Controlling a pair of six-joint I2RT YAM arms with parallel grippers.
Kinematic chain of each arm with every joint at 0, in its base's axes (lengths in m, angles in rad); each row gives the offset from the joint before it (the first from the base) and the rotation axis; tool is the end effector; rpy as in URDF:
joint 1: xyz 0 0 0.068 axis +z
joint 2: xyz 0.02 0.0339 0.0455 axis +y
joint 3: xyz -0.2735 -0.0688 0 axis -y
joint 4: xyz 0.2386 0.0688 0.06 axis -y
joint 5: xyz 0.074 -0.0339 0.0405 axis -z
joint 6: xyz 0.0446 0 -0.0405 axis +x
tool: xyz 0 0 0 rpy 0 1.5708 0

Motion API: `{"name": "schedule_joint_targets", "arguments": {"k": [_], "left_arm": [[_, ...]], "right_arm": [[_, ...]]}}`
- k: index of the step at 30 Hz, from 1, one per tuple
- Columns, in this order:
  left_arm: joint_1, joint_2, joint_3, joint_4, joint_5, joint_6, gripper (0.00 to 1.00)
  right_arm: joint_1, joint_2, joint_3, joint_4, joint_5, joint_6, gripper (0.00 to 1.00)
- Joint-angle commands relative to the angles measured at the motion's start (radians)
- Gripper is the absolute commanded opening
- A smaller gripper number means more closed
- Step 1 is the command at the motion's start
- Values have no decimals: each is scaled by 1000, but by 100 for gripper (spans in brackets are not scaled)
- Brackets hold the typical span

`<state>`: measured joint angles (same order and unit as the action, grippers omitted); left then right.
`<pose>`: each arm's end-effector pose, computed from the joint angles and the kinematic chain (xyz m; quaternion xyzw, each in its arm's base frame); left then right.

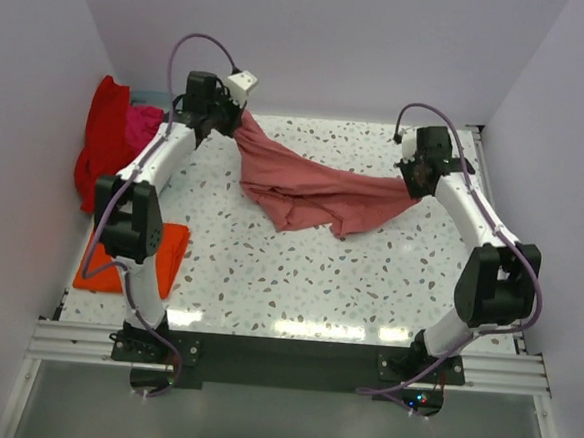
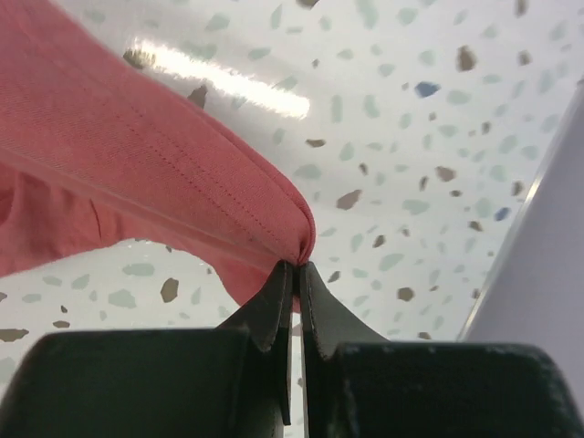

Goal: Fold and stack the t-shirts
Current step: Flatten the tshirt out

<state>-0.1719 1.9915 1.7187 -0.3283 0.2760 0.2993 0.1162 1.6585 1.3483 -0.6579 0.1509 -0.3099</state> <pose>0.4650 -0.0931 0.2905 0.2669 0.8372 -0.0921 0.4685 0.3548 0.0347 0.2730 -0.1795 0.9354 -0.1003 0.2876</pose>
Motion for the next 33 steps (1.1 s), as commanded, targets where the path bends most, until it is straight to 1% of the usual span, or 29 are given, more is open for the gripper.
{"name": "schedule_joint_targets", "arguments": {"k": [1,3,4,5,6,7,8,11,12,14,15,16,18,19,20,21,22,23,24,25,26,27,28,29,30,31,33], "left_arm": [[46,-129,-50,97,9,-31,0],[70,-201,-115,72,41,-26,0],[95,-230,-148,61,57,-14,0],[109,-294,-225,48,78,1,0],[123,-330,-264,26,145,18,0],[150,-365,-304,9,167,50,0],[163,-440,-392,-8,190,61,0],[172,-572,-522,-64,264,121,0],[172,-598,-547,-67,275,129,0],[172,-654,-567,-20,272,84,0],[172,-654,-553,-2,266,63,0],[172,-640,-533,52,256,10,0],[172,-599,-443,118,211,-60,0],[172,-532,-348,159,204,-109,0],[172,-492,-288,170,197,-135,0],[172,-449,-219,173,177,-200,0],[172,-363,-70,151,177,-227,0],[172,-321,3,135,178,-245,0],[172,-289,68,123,187,-284,0],[172,-242,159,104,192,-292,0],[172,-229,185,107,193,-292,0],[172,-227,196,115,198,-322,0],[172,-246,179,151,201,-322,0],[172,-263,158,175,193,-315,0],[172,-313,130,222,186,-304,0],[172,-341,70,235,180,-304,0],[172,-396,9,226,199,-212,0]], "right_arm": [[-24,-116,43,41,64,-72,0],[-33,-158,35,26,44,-104,0],[-44,-205,19,-8,21,-115,0],[-52,-241,2,-20,0,-127,0],[-55,-276,-18,-37,-46,-159,0],[-59,-311,-65,-70,-65,-184,0],[-59,-398,-96,-74,-70,-202,0],[-59,-534,-164,-108,-93,-236,0],[-59,-552,-167,-112,-93,-230,0],[-59,-556,-135,-102,-70,-198,0],[-59,-546,-115,-83,-57,-184,0],[-59,-534,-65,-36,-28,-169,0],[-59,-472,-6,18,2,-132,0],[-59,-439,59,67,22,-127,0],[-59,-412,93,90,32,-123,0],[-61,-351,167,124,38,-120,0],[-59,-324,207,139,51,-120,0],[-59,-300,248,155,84,-120,0],[-59,-255,324,176,97,-120,0],[-59,-243,360,187,116,-120,0],[-59,-230,389,198,128,-121,0],[-59,-226,435,220,151,-123,0],[-61,-221,452,228,157,-127,0],[-59,-226,465,240,167,-139,0],[-61,-241,475,262,185,-146,0],[-62,-253,476,267,185,-155,0],[-64,-290,438,268,170,-192,0]]}}
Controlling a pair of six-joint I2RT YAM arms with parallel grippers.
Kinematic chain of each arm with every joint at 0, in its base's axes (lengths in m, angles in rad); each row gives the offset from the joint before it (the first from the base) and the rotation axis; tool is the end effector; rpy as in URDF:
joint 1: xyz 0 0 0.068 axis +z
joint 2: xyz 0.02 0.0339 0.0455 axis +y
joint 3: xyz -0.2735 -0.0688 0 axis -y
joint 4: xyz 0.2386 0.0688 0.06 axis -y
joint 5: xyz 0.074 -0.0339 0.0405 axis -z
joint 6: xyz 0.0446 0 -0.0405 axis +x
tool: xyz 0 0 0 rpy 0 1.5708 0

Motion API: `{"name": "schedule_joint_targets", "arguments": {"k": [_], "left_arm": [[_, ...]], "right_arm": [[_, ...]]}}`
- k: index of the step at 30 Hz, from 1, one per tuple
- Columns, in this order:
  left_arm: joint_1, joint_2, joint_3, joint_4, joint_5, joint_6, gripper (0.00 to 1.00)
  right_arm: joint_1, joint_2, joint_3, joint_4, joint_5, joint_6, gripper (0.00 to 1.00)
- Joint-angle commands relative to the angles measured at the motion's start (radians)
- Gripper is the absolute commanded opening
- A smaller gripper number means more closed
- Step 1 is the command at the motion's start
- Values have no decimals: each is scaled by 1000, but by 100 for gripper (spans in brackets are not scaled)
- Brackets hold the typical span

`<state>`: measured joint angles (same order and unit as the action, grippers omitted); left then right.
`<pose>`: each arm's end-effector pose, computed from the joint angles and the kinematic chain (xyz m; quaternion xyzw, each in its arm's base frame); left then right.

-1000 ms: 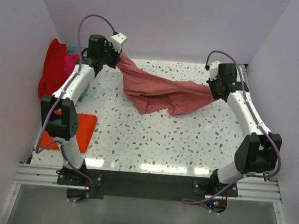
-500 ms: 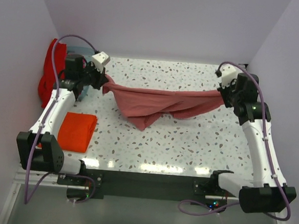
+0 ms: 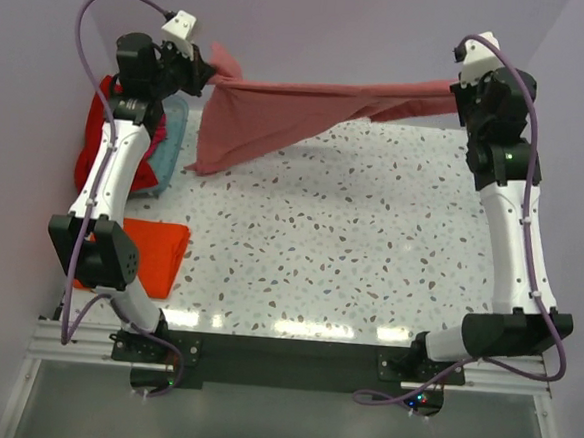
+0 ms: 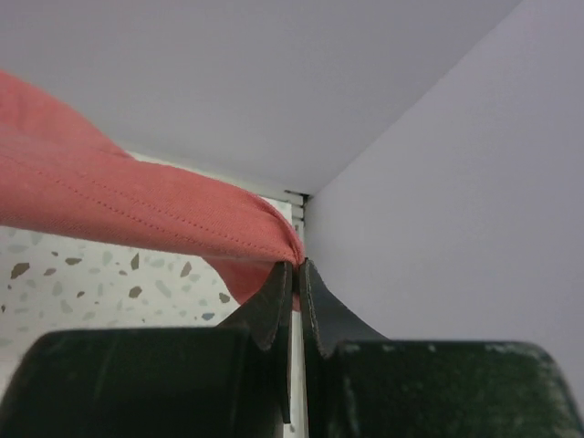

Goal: Fold and stack the t-shirts
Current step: Flatten the tshirt out

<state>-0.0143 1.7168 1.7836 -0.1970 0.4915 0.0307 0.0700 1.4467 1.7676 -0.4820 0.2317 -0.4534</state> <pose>0.4059 -0.0269 0.4452 0.1768 0.7252 -0.1776 0.6413 0.3095 0.0114 0.4983 -0.1234 0.7502 -0.2091 0.6150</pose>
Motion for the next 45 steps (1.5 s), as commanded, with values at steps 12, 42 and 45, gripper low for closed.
{"name": "schedule_joint_targets", "arguments": {"k": [12,42,45], "left_arm": [[14,-563,-847,-661,334,762,20],[74,-155,-561,-519,64,291,59],[109,-189,-575,-527,68,279,59]], "right_arm": [[-16,-549,-533,-561,-406,-459,0],[625,340,-228,-160,-486,-21,62],[691,421,-172,-75,-502,1,58]]}}
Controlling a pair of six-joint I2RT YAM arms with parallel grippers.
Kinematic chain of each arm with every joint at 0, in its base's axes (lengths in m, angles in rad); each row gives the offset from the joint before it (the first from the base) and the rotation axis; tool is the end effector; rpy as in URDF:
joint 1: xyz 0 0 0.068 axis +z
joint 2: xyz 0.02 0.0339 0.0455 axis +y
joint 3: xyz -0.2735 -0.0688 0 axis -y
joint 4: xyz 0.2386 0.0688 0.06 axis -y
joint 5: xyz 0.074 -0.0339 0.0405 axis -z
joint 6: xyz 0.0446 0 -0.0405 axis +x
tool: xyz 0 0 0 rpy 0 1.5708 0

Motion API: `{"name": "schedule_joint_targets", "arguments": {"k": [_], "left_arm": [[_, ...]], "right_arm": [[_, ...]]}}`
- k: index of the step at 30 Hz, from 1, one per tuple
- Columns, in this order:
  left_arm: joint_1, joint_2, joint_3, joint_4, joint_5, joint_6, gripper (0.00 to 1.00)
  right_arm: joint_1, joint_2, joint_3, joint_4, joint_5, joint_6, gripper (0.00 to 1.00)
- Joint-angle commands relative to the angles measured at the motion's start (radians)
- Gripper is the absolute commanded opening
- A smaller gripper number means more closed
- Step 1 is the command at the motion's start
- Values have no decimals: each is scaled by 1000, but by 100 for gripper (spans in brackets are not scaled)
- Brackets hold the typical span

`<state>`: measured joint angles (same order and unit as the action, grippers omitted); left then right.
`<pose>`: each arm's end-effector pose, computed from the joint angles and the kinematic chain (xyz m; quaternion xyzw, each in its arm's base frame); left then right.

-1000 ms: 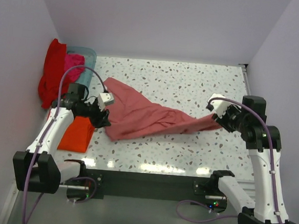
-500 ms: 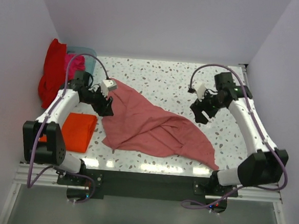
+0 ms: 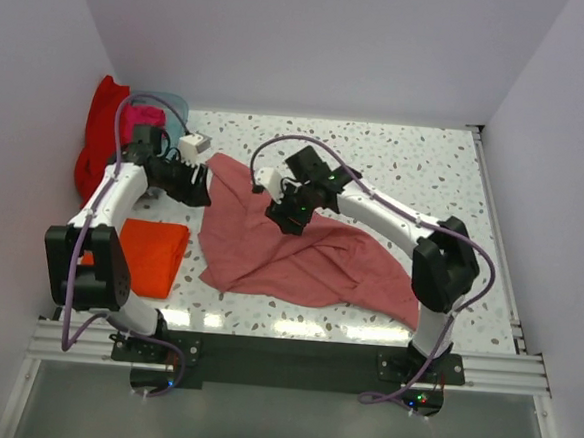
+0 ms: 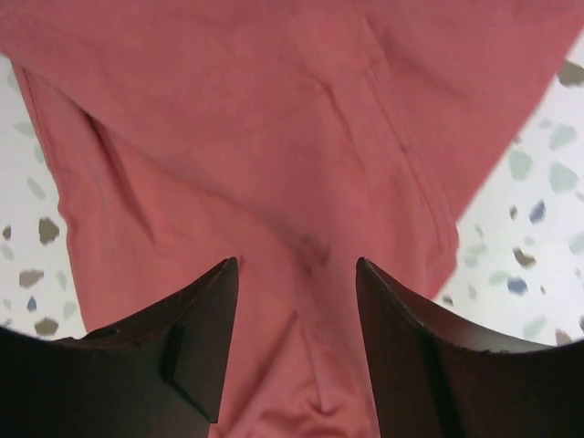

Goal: Fold and stack the t-shirts
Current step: Flatten the tshirt out

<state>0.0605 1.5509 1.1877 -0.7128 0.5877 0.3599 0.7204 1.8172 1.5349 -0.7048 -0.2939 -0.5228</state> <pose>0.3126 -0.0058 0.2605 0.2085 0.9070 -0.2257 0.2878 0.2898 0.2715 0.2725 -0.5859 0.7456 0.1676 0.2694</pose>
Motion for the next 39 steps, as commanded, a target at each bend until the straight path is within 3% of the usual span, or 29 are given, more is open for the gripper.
{"name": "schedule_joint_targets", "arguments": {"k": [1,4,9,13,21,33,39], "left_arm": [[74,-37,18,-2,-8,-87,59],[134,-64,47,-2,20,-137,59],[205,-107,130,-17,32,-229,58],[284,-106,185,-71,64,-233,59],[358,-123,201,-171,100,-156,60],[387,-130,173,-185,109,-116,61],[395,-126,173,-200,104,-93,61]], "right_arm": [[72,68,88,172,15,79,56],[138,143,157,293,3,171,47],[237,263,243,405,21,345,46],[310,402,339,444,73,368,47],[326,570,522,446,131,419,47],[333,626,510,449,196,406,49],[333,666,524,424,193,400,45]]}}
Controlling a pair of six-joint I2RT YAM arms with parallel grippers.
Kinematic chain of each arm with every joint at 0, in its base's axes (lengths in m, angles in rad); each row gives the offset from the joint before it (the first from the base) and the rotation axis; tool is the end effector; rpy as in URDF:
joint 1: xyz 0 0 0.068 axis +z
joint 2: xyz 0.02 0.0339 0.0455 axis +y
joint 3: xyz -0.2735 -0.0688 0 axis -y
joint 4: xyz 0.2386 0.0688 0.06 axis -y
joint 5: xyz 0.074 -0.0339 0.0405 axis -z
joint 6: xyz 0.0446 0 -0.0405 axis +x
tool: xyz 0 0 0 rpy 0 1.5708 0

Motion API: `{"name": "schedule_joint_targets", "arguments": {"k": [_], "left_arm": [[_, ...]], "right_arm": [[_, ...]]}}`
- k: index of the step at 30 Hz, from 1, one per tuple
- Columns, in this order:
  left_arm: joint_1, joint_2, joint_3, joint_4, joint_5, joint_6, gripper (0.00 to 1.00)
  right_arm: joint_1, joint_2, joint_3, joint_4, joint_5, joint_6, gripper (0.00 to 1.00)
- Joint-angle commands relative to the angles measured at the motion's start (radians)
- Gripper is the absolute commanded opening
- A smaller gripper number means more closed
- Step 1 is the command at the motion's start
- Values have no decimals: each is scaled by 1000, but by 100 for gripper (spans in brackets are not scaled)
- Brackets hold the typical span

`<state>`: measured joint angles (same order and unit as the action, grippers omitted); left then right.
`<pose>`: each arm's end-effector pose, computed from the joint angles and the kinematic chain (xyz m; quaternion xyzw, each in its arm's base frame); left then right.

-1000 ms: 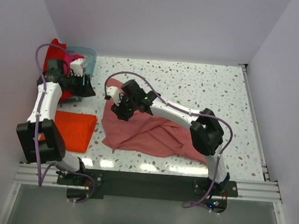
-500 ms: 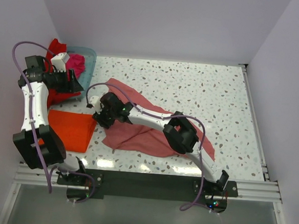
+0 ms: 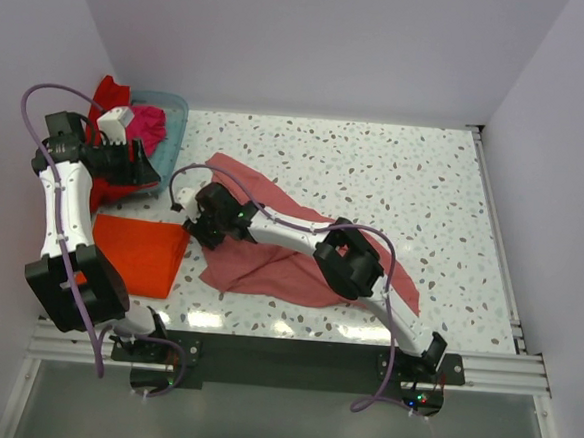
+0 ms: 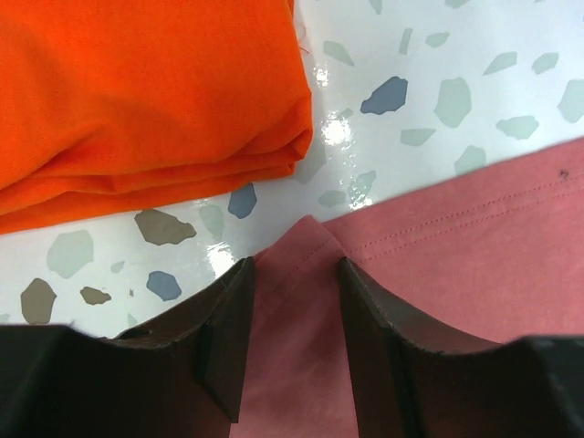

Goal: Fold and stack the t-shirts
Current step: Flatten the tshirt out

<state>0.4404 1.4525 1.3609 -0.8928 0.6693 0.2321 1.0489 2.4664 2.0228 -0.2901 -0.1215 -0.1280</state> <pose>0.2751 0.0991 0.3322 0.0004 0.9092 -0.2067 0.3614 0.2758 0.4904 0.1570 -0.5267 0.7449 0.2300 0.3388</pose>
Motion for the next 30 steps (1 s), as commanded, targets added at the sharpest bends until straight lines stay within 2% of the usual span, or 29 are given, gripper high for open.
{"name": "schedule_joint_targets", "arguments": {"k": [1,3,6,9,12,14,15,16,24,28,30], "left_arm": [[15,-27,-2,-21,21,38,61],[18,-29,-3,-23,23,41,61],[17,-27,-11,-15,30,46,61],[18,-23,-20,-9,44,53,61],[18,-17,-40,8,62,64,61],[17,-14,-46,15,69,65,62],[17,-6,-51,21,73,67,61],[15,-4,-51,23,75,64,61],[0,3,-59,37,70,78,61],[-71,-3,-83,107,13,66,60],[-149,15,-72,158,-42,52,59]], "right_arm": [[3,19,34,6,19,4,35],[3,11,33,5,20,2,21],[5,-38,36,-4,20,-1,13],[3,-112,30,-15,-6,1,14],[3,-182,10,-20,-26,2,22],[0,-207,-4,-21,-24,-4,19],[-4,-224,-16,-26,-26,-5,14],[-7,-228,-22,-26,-29,-9,0],[-58,-274,-90,-15,-49,31,0],[-134,-439,-202,-3,-59,71,0],[-209,-516,-275,-20,-66,73,0]]}}
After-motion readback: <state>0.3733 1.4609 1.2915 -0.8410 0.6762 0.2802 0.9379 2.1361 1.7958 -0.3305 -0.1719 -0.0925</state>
